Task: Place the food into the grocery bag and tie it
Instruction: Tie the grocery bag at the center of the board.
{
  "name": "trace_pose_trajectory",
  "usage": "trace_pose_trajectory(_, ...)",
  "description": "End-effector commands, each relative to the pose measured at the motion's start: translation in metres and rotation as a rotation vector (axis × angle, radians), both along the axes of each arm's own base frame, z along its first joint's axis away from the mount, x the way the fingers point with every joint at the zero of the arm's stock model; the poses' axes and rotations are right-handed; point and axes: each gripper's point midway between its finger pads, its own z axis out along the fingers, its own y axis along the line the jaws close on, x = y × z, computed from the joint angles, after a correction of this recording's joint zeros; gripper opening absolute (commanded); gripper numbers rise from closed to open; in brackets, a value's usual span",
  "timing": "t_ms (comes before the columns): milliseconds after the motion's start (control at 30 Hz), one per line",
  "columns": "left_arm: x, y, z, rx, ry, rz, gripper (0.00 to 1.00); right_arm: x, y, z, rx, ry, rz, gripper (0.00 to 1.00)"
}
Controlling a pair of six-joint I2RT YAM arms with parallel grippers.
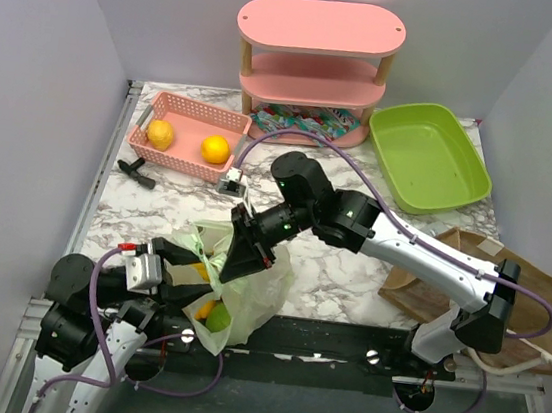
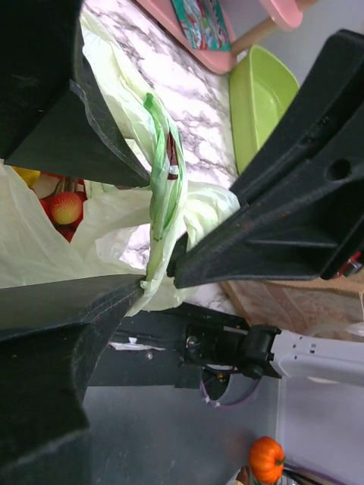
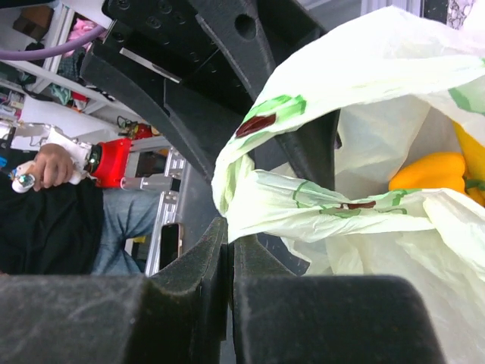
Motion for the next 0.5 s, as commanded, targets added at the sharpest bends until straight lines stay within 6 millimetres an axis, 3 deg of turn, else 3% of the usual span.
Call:
trace_pose_trajectory(0, -0.011, -0.006, 0.004, -0.013, 0.006, -0.082, 0.52, -0.001, 0.001, 0.014, 0.043, -0.010, 0.045, 0.08)
trace_pose_trajectory(467, 0.011, 0.000, 0.006, -0.036, -0.022, 0.039, 0.55, -0.016, -0.011, 0.019, 0.072, 0.036, 0.114, 0.07)
